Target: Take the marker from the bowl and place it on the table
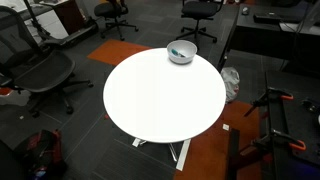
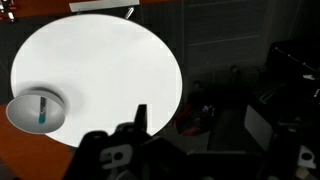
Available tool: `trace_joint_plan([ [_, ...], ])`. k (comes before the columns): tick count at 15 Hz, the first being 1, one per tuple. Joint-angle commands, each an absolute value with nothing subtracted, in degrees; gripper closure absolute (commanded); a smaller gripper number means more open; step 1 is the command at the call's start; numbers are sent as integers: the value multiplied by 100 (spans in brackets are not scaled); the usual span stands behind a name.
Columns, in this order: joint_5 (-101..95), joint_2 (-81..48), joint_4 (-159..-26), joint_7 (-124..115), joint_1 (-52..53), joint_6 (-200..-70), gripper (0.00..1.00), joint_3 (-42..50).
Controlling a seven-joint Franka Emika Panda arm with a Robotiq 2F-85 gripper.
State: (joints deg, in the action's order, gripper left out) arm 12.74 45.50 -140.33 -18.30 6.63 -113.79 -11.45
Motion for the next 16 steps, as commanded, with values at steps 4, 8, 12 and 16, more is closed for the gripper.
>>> trace_joint_plan([
  [4,1294,4551,-14021,-1811,629,-11363,0,-1166],
  [8,1311,4479,-14101,-1852,586,-11549,0,-1181],
  [12,1248,4314,-14250,-1815,402,-11972,0,-1065],
  [16,1134,4061,-14319,-1882,81,-12406,0,-879],
])
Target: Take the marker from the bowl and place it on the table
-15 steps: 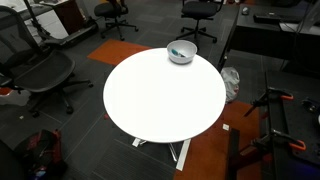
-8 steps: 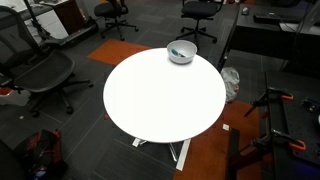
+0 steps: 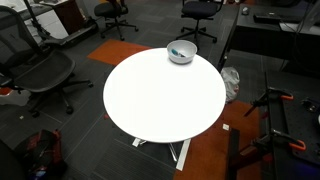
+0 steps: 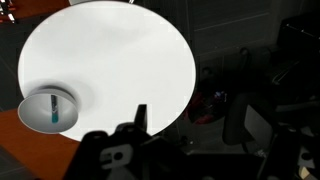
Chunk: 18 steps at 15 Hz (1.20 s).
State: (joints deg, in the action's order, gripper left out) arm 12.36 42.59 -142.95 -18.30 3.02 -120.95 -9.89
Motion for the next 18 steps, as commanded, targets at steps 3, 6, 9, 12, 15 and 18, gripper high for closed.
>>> trace_joint_plan([
  [3,1055,3788,-14308,-1903,-168,-12649,0,-715],
  [6,997,3408,-14239,-1866,-376,-12848,0,-510],
  [9,961,2976,-14173,-1768,-518,-13055,0,-269],
  [12,861,2521,-14100,-1690,-627,-13378,0,-35],
  [15,709,2071,-14008,-1650,-750,-13784,0,134],
  [18,466,1575,-13791,-1703,-900,-14028,0,263],
])
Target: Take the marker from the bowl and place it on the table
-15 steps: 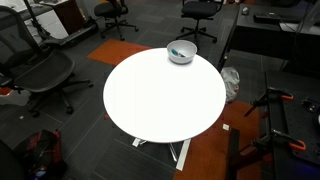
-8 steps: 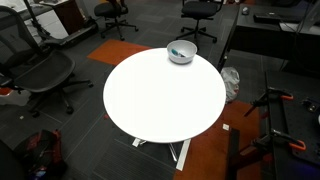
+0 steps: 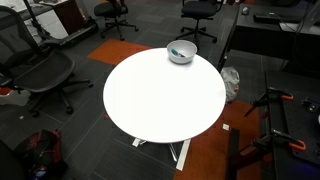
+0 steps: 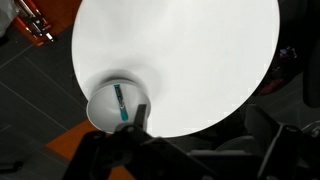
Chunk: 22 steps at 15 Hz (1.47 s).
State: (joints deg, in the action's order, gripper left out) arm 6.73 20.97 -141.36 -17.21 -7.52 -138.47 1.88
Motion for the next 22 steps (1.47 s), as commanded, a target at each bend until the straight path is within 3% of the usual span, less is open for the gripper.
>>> trace_joint_plan([
  [1,372,1403,-13704,-1732,-950,-14105,0,300],
  [22,568,-2072,-11369,-449,-1143,-14241,0,838],
])
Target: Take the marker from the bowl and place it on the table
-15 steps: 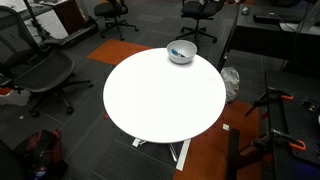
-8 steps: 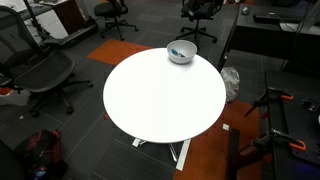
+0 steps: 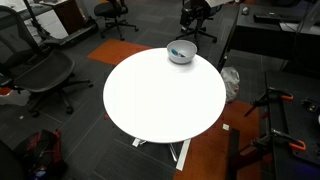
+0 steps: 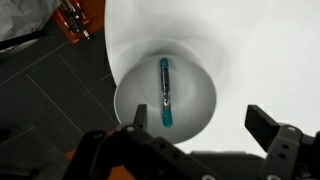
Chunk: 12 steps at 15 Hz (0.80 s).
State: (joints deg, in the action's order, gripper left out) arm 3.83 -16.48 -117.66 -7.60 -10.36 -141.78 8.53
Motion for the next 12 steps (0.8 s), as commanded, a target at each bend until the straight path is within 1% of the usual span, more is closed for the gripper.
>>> trace_joint_plan([
  [1,584,-2201,-11264,-381,-1184,-14237,0,834],
  [3,454,-2398,-11109,-501,-1182,-14283,0,918],
  [4,439,-2183,-11352,-581,-1122,-14180,0,903],
  [12,503,-2483,-11101,-529,-1195,-14220,0,890],
])
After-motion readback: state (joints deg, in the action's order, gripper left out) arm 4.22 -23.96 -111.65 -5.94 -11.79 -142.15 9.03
